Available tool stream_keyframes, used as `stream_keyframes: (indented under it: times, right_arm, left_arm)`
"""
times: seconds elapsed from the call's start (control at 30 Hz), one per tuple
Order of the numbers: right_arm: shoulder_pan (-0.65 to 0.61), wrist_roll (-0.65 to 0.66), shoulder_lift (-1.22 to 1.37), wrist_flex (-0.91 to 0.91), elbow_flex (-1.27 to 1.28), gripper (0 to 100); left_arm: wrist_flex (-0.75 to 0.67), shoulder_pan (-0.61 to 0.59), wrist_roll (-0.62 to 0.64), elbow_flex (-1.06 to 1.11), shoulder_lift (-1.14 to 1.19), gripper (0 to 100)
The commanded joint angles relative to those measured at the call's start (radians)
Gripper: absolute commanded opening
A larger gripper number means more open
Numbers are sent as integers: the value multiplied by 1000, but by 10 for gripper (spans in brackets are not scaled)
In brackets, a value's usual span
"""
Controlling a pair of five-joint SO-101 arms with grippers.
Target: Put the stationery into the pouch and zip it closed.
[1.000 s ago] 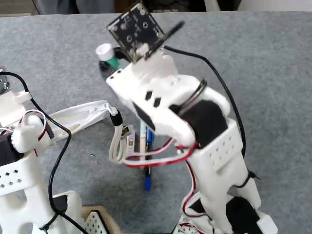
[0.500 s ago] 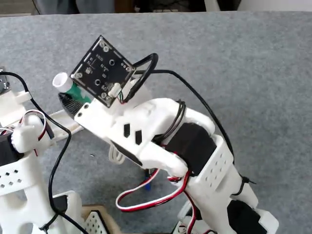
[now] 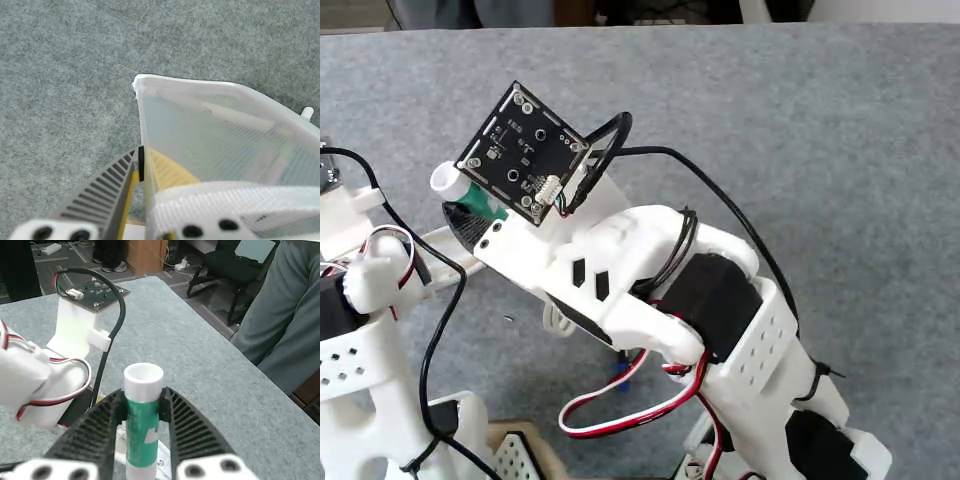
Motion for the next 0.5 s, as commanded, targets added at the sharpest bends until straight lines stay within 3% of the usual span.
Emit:
stream_keyframes:
  times: [0.0,0.47]
  right_arm:
    - [-12,-8,-24,-84,24,12]
    - [-12,-8,-30,-252,209,12]
  left_arm:
    - [-17,-5,6,5,31,29]
    - [-17,-10,6,5,-12,29]
